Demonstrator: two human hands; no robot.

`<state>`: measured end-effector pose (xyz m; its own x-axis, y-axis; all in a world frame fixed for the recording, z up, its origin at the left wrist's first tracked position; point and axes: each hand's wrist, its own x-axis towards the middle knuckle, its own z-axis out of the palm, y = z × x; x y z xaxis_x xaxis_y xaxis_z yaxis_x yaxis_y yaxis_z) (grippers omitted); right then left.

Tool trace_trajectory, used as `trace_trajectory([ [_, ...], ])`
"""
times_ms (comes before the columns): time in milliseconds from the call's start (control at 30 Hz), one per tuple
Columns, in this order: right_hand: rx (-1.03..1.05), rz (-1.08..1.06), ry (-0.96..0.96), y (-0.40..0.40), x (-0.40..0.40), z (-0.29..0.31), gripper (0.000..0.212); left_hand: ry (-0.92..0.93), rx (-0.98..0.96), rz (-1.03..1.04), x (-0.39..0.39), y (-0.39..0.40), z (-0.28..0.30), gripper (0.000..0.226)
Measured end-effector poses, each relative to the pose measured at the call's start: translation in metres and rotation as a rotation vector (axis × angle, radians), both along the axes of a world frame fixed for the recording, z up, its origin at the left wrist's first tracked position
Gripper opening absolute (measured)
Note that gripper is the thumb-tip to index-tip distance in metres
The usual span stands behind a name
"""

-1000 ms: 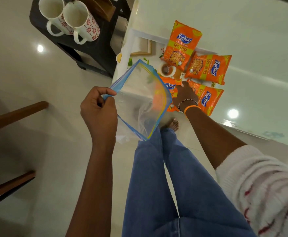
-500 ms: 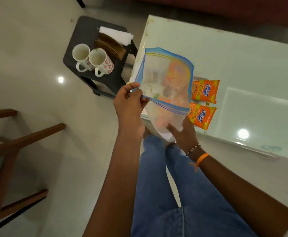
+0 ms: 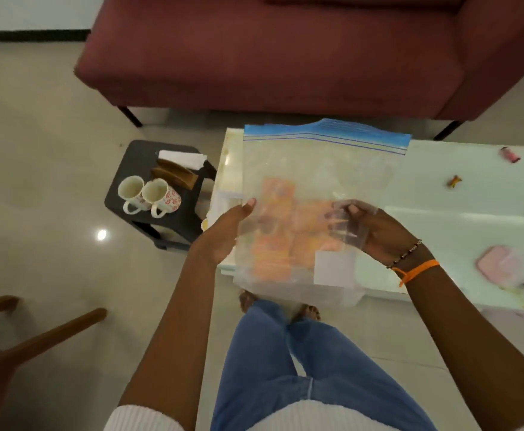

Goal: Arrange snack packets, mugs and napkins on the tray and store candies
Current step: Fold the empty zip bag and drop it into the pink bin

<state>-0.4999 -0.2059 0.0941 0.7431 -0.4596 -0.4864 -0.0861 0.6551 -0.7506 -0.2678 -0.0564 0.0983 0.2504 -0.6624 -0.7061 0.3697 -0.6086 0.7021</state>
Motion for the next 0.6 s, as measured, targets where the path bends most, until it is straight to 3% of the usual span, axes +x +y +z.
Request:
trace_trajectory([
  [100,-0.083,-0.140,0.197,-0.012,-0.017,0.005,0.027,-0.023,-0.205,0.133,-0.015,-0.024,0.002,0.025],
  [167,-0.139,-0.329,0.281,-0.015,-0.030,0.008,0.043,-0.058,-0.245,0.292,-0.026,-0.041,0.009,0.024],
  [233,-0.284,-0.434,0.301,-0.014,-0.043,0.013,0.057,-0.058,-0.290,0.367,-0.035,-0.052,0.017,0.045],
  [300,-0.432,-0.431,0.335,-0.015,-0.054,0.017,0.054,-0.146,-0.329,0.228,-0.041,-0.057,0.022,0.050],
  [400,-0.657,-0.345,0.451,-0.018,-0.069,0.028,0.050,-0.430,-0.325,-0.122,-0.044,-0.059,0.033,0.047],
  [500,-0.846,-0.242,0.605,-0.024,-0.082,0.036,0.058,-0.621,-0.286,-0.359,-0.043,-0.069,0.043,0.062],
  [600,-0.983,-0.148,0.971,-0.027,-0.085,0.040,0.033,-1.056,-0.283,-0.446,-0.052,-0.084,0.050,0.032],
])
